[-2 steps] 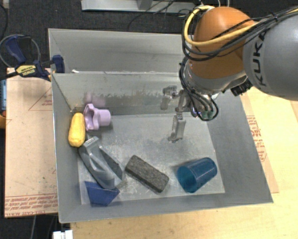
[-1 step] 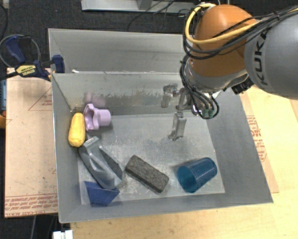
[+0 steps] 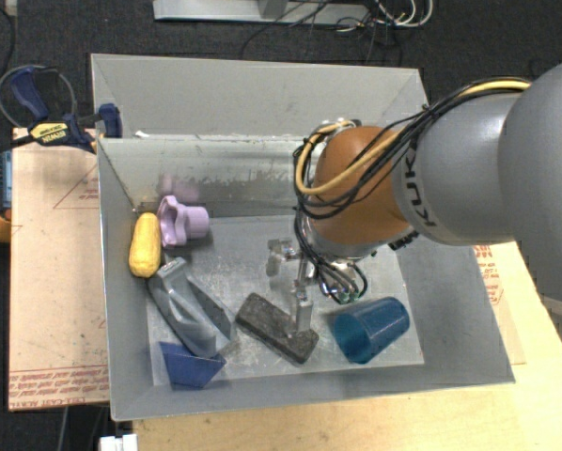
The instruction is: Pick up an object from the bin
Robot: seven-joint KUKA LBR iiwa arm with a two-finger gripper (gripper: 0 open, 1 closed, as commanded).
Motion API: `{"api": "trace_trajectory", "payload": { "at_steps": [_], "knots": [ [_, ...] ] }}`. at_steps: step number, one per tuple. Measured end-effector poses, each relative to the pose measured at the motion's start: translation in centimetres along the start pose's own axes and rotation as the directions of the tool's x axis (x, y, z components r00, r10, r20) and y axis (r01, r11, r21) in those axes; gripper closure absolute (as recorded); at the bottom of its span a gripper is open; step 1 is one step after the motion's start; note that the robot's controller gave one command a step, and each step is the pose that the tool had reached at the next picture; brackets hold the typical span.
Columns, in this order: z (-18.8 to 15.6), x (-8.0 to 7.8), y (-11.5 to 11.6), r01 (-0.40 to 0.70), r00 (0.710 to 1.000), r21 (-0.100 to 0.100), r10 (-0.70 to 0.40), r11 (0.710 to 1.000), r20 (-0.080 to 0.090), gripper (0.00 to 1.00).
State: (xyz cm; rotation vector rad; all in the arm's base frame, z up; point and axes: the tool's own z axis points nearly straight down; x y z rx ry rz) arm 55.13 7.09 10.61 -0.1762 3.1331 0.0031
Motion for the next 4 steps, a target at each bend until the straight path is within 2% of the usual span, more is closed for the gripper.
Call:
{"api": "trace_trajectory", "payload": {
  "at_steps": [1,2,3,4],
  "knots": [
    [-5.6,2.3,2.0,-0.006,1.000,0.000,0.006,1.000,0.015,0.00],
    [0.7,5.5,4.5,-0.196,0.981,0.000,0.196,0.981,-0.007,0.00],
    [3.5,5.2,3.3,0.068,0.997,0.000,-0.068,0.998,0.028,0.00],
    [3.3,6.1,2.1,-0.394,0.919,-0.004,0.394,0.919,0.005,1.00]
  ]
}}
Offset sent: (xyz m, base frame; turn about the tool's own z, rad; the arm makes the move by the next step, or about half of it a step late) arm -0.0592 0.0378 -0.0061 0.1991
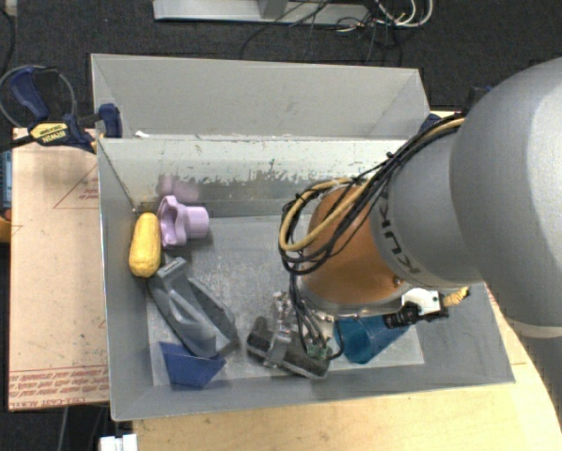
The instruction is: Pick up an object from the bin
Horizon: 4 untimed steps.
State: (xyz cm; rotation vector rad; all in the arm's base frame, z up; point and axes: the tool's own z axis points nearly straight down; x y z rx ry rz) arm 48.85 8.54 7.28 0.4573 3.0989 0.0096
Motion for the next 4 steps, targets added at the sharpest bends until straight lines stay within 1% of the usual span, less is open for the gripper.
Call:
{"api": "trace_trajectory", "payload": {
  "at_steps": [1,2,3,4],
  "knots": [
    [0.0,0.0,0.0,0.000,1.000,0.000,0.000,1.000,0.000,1.00],
    [-1.5,0.3,-0.2,-0.001,1.000,0.005,0.001,1.000,-0.011,1.00],
    [-4.5,0.1,0.0,0.001,1.000,0.002,-0.001,1.000,-0.006,1.00],
    [-7.3,0.2,-0.1,0.002,1.000,0.003,-0.002,1.000,-0.009,1.00]
  ]
}}
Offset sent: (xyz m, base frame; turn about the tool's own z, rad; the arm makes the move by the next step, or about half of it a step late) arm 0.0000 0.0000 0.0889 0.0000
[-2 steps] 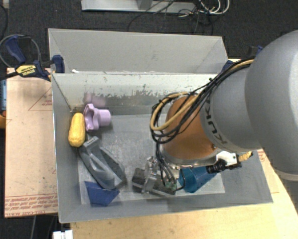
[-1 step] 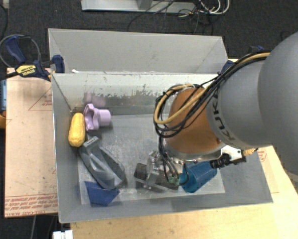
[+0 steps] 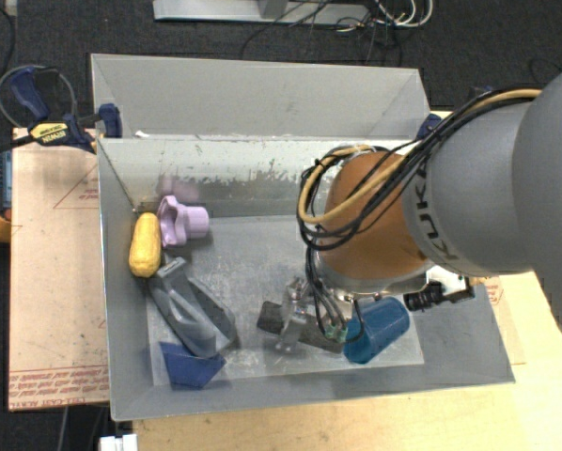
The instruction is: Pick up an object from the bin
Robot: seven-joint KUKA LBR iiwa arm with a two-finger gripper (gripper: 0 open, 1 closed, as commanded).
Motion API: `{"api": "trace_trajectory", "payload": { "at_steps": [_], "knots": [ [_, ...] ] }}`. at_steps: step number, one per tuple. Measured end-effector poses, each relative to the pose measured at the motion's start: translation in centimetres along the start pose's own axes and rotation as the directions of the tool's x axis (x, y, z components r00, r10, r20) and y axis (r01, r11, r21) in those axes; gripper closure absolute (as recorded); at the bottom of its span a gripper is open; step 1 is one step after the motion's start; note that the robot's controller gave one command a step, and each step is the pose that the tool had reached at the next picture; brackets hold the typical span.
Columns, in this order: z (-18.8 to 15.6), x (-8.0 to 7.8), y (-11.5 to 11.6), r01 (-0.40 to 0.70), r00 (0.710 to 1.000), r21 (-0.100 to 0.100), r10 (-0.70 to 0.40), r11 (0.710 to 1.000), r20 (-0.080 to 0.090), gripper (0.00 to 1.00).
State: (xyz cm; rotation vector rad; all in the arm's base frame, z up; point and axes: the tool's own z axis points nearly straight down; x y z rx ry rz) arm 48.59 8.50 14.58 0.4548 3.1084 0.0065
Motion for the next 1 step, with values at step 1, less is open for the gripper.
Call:
{"api": "trace_trajectory", "payload": {
  "at_steps": [1],
  "knots": [
    [-1.79,-0.07,0.04,0.001,1.000,-0.001,-0.001,1.000,0.002,1.00]
  ]
}}
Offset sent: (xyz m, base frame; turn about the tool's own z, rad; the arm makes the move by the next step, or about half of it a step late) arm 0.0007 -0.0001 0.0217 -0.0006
